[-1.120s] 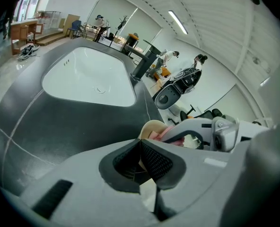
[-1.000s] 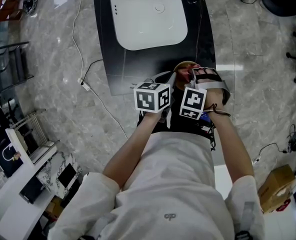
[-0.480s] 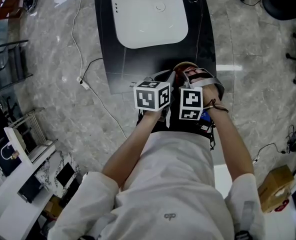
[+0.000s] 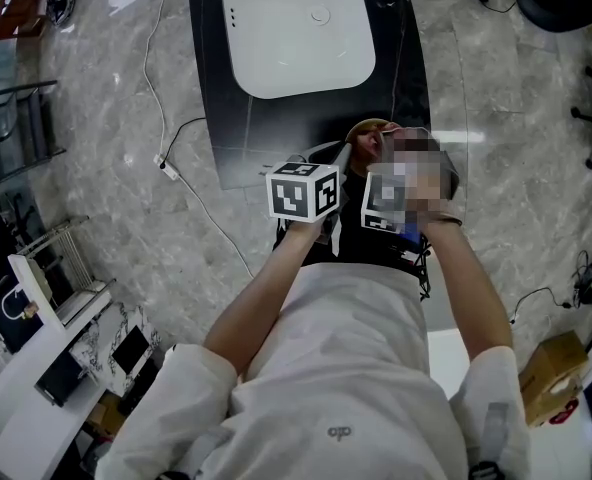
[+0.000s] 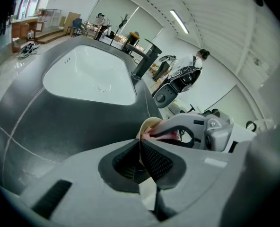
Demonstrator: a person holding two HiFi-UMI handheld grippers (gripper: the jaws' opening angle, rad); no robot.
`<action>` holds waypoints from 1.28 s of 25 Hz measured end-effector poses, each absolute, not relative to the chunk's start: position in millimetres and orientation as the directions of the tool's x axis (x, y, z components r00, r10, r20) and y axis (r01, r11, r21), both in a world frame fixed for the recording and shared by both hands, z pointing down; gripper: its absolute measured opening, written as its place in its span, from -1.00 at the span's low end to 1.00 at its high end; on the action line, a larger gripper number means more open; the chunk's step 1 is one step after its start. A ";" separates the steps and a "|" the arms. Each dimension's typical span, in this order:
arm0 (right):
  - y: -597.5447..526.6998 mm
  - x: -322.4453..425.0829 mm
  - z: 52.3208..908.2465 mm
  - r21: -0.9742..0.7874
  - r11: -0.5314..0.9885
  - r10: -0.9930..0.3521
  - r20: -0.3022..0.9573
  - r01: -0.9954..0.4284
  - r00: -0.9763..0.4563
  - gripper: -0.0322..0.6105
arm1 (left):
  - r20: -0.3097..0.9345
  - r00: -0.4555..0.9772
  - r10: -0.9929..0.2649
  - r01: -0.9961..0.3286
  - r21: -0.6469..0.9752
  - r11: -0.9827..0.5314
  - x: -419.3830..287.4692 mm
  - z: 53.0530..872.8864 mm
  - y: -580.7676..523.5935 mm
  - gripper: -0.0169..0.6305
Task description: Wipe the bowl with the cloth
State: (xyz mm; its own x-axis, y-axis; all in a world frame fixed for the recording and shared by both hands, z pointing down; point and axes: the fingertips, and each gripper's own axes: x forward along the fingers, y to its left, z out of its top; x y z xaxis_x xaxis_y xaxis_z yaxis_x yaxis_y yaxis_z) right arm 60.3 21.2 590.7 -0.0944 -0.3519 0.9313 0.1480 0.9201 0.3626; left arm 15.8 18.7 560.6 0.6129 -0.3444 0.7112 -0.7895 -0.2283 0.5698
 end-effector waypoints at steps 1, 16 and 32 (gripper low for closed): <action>15.5 54.4 590.4 0.408 0.904 -0.395 0.911 0.126 -0.119 -0.85 | 0.713 0.611 -0.344 -0.791 0.565 -0.234 16.3 560.5 18.3 -0.90; 62.1 37.4 591.6 0.178 0.963 -0.134 0.968 0.204 -0.213 -0.85 | 0.725 0.583 -0.366 -0.811 0.541 -0.222 11.1 561.4 15.0 -0.90; -24.8 18.3 556.7 0.651 0.758 -0.648 0.742 -0.049 -0.172 -0.85 | 0.720 0.572 -0.392 -0.819 0.525 -0.232 -24.1 558.3 -6.7 -0.90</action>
State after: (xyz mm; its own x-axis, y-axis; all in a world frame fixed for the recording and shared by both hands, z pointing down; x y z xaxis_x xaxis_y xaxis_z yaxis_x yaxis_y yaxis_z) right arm 18.3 -24.8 556.7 -0.1723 -0.6484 0.7415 -0.0493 0.7575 0.6509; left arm -24.1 -6.7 558.3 0.5725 -0.3918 0.7203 -0.8190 -0.2325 0.5245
